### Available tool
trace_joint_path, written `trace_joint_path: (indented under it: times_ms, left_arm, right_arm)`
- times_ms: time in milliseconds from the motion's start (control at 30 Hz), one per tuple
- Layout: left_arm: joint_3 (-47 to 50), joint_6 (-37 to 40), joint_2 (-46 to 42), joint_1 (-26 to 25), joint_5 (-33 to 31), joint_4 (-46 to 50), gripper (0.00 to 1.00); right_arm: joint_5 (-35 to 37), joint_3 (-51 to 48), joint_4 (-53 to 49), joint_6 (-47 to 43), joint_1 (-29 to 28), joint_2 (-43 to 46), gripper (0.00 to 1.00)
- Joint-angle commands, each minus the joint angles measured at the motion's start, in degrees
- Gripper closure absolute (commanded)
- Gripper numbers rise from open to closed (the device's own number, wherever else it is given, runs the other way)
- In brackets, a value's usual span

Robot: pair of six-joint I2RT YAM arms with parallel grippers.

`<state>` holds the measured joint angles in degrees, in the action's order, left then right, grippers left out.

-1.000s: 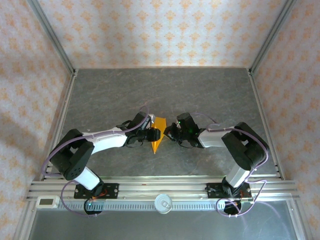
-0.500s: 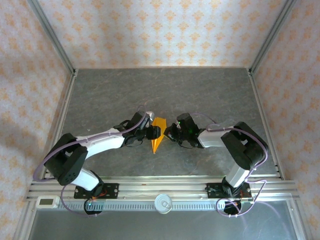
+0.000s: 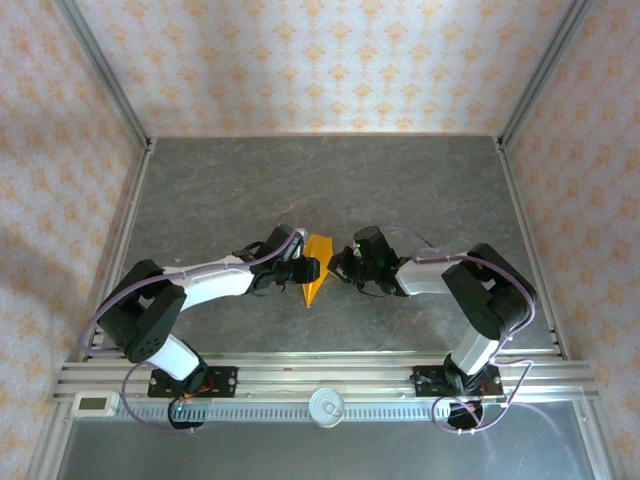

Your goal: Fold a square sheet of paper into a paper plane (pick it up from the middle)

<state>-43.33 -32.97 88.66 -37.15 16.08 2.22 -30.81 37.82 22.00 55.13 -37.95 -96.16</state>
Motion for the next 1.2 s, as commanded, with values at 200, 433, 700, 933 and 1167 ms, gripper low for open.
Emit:
trace_joint_path:
  times_ms: [200, 433, 700, 933, 1167]
  left_arm:
    - [-1.05, 0.17, 2.14, -0.8, 1.26, 0.59, 0.58]
    - [-1.48, -0.2, 3.3, -0.87, 1.86, -0.28, 0.62]
    - [-2.37, -0.25, 4.91, -1.1, 2.02, -0.65, 0.7]
    - [-2.46, 0.15, 6.05, -1.27, 1.44, -0.71, 0.75]
    - [-2.51, 0.36, 6.08, -1.86, -0.02, 0.04, 0.86]
  right_arm:
    - [1.1, -0.78, 1.03, 0.41, -0.28, -0.36, 0.94]
    - [1.01, -0.97, 1.1, 0.41, -0.29, -0.36, 0.94]
    - [0.97, -0.95, 0.76, 0.19, -0.28, -0.26, 0.94]
    - [0.88, -0.97, 0.66, 0.13, -0.28, -0.34, 0.93]
    - [1.12, -0.87, 0.55, 0.32, -0.33, 0.27, 0.93]
